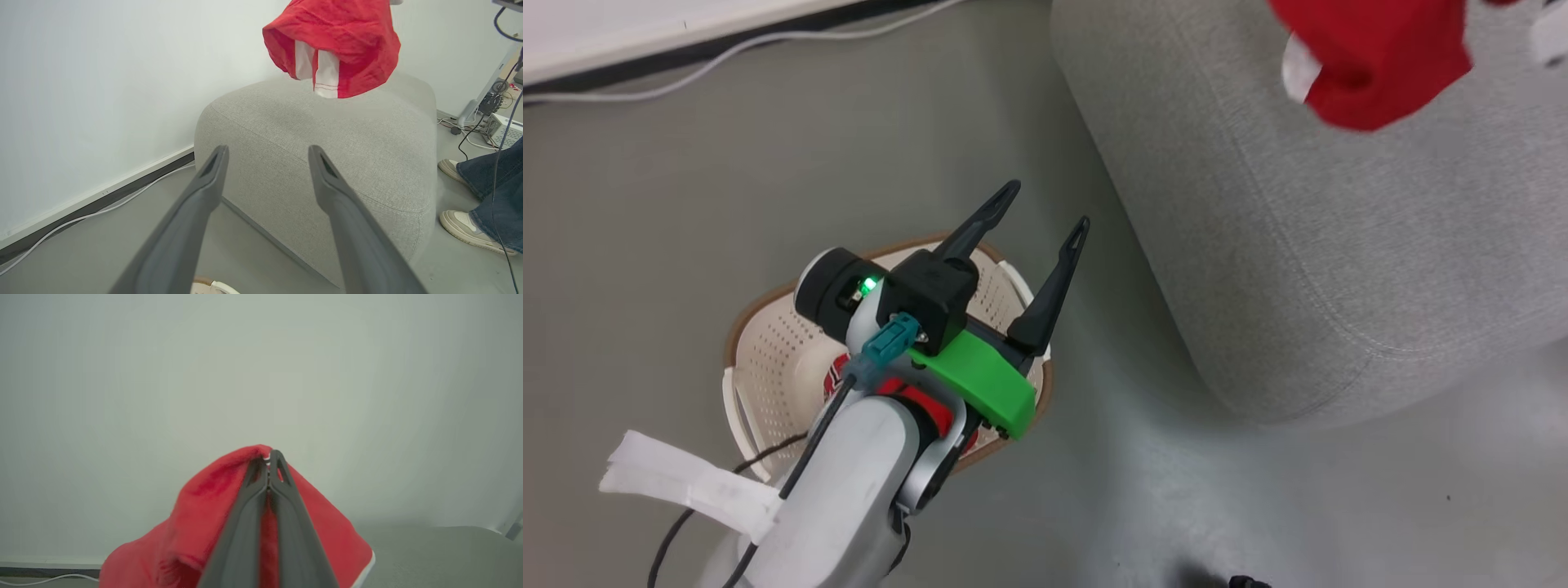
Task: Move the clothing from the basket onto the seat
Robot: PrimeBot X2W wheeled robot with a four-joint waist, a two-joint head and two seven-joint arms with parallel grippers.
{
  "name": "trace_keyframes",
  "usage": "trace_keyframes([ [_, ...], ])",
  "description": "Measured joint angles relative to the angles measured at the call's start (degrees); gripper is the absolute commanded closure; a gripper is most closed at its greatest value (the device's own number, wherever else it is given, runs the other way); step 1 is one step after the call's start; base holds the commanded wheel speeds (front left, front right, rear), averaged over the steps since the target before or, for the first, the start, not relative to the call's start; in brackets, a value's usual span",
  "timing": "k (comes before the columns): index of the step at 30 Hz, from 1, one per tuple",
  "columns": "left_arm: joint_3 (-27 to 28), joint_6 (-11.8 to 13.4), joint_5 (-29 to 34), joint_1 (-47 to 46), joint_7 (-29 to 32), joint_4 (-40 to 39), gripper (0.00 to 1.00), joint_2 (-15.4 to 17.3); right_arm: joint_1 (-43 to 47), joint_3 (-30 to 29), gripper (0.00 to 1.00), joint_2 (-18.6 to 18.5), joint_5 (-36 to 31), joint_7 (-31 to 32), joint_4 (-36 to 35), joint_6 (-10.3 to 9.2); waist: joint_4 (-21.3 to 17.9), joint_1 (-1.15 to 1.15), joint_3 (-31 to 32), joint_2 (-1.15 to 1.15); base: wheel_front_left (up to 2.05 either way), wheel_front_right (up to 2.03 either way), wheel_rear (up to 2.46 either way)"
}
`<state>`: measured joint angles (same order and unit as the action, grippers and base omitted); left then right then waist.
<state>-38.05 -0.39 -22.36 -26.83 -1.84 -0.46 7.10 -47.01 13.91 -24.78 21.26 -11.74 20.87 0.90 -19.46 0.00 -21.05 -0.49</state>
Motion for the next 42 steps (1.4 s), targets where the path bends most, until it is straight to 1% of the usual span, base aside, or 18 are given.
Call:
trace_keyframes([
  [2,-0.14,-0.01,0.89,-0.8,0.6,-0.77,0.0,0.08,-2.96,-1.44,1.0,-0.64,0.42,0.7,0.45,-0.08,0.61,0.0,-1.53,0.0,0.0,0.0,0.0],
  [5,-0.7,-0.04,1.96,-2.18,1.31,-2.04,0.0,0.1,-6.89,-3.37,1.0,-2.33,0.6,1.82,1.43,-0.71,1.68,0.0,-3.8,0.0,0.0,0.0,0.0],
  [10,-1.1,-0.16,2.57,-4.52,2.32,-3.96,0.0,0.09,-11.84,-7.45,1.0,-5.31,2.24,3.09,3.91,-2.18,3.84,0.0,-7.58,0.0,0.0,0.0,0.0],
  [14,-1.16,-0.63,2.94,-5.98,2.32,-4.72,0.0,0.05,-12.99,-8.87,1.0,-8.09,2.14,3.68,6.89,-3.35,5.89,0.01,-10.34,0.0,0.0,0.0,0.0],
  [16,-1.19,-0.63,3.0,-6.23,2.33,-5.19,0.0,0.05,-13.02,-9.96,1.0,-8.77,2.14,3.72,8.17,-3.98,6.93,0.0,-11.58,0.0,0.0,0.0,0.0],
  [22,-1.09,-0.63,3.49,-7.28,2.93,-6.35,0.0,0.16,-13.84,-11.69,1.0,-10.23,2.14,3.25,11.36,-4.81,9.24,0.01,-15.3,0.0,0.0,0.0,0.0],
  [24,-1.1,-0.63,3.49,-7.4,3.37,-6.7,0.0,0.23,-13.84,-12.23,1.0,-10.18,2.15,2.65,12.39,-5.12,9.66,0.01,-16.47,0.0,0.0,0.0,0.0],
  [25,-1.13,-0.63,3.5,-7.59,3.56,-6.97,0.0,0.24,-13.81,-12.54,1.0,-9.81,2.33,2.18,13.78,-5.57,9.93,0.01,-17.61,0.0,0.0,0.0,0.0],
  [26,-1.15,-0.63,3.55,-7.68,3.79,-7.05,0.0,0.25,-13.71,-12.52,1.0,-9.39,2.44,1.9,14.48,-5.58,10.02,0.01,-18.15,0.0,0.0,0.0,0.0],
  [32,-1.16,-0.66,4.95,-8.32,3.86,-6.92,0.0,0.97,-11.04,-10.99,1.0,-4.8,2.46,0.32,18.35,-5.59,10.03,0.01,-20.7,0.0,0.0,0.0,0.0],
  [36,-1.11,-0.7,5.01,-8.4,3.8,-6.55,0.0,1.15,-9.05,-9.98,1.0,-1.98,2.66,-0.35,20.51,-5.55,9.56,0.0,-21.35,0.0,0.0,0.0,0.0],
  [41,-1.12,-0.94,5.0,-8.41,3.22,-5.75,0.0,1.14,-8.04,-10.69,1.0,-0.44,4.11,-1.53,22.13,-5.46,9.15,0.0,-21.23,0.0,0.0,0.0,0.0],
  [42,-1.04,-0.94,4.98,-8.41,3.2,-5.6,0.0,1.15,-7.92,-10.66,0.84,-0.14,4.11,-1.66,22.21,-5.39,9.05,0.0,-21.12,0.0,0.0,0.0,0.0],
])
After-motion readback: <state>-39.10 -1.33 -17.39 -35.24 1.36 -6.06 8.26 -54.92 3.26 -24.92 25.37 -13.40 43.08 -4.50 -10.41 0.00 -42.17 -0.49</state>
